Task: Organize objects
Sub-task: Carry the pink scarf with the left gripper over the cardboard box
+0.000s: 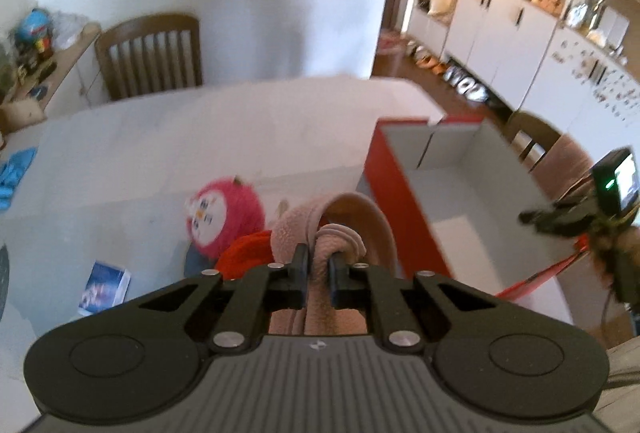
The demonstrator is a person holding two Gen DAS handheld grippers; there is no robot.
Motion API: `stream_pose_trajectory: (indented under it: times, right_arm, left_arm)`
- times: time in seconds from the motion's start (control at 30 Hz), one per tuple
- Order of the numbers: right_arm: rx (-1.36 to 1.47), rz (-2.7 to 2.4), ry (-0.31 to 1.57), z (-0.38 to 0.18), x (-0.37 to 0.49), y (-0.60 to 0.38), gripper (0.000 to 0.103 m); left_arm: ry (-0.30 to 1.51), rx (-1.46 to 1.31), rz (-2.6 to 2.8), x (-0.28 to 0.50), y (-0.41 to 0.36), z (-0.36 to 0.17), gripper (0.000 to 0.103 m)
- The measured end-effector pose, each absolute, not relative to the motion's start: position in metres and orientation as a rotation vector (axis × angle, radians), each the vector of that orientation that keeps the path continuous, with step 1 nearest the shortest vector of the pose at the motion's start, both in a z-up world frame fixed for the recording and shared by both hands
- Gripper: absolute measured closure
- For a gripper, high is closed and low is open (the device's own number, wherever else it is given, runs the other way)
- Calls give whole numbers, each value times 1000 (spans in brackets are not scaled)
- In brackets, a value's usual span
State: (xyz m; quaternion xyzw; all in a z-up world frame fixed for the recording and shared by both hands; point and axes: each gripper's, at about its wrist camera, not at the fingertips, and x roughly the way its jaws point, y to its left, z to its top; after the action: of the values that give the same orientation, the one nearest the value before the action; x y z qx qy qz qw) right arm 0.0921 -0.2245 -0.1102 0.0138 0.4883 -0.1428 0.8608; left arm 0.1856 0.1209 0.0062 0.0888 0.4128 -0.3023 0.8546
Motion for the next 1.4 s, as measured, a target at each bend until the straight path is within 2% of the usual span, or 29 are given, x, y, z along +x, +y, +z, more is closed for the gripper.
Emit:
stream_pose_trajectory:
  times: [0.33,0.73,1.2,1.23,1.3,1.33,1.37,1.4]
  right_arm:
    - [34,-298,1025,-111,92,-225,91]
    - [32,-298,1028,-111,92,-225,91]
    - [29,-296,1033,-113,93,-224,89]
    - [29,-295,1034,-113,93,-224,89]
    - [28,-295,1035,-113,92,-224,89]
    - [29,-295,1035,-113,92,-224,89]
    - [30,-294,1035,-113,92,-224,89]
    - [31,-293,1035,-113,93,-224,89]
  left_arm:
    - [824,195,-725,185,94,25,94]
    - [959,289,-607,200,108,-42,94]
    - [942,436,-555,196,124,-61,92]
    - [935,441,-562,195,124,-59,90]
    - [923,464,-595,192,124,-56,78]
    - [915,481,-612,191,123,-54,64]
    - [905,498,-630,190,123,-51,44]
    - [896,516,-651,189,122,-50,38]
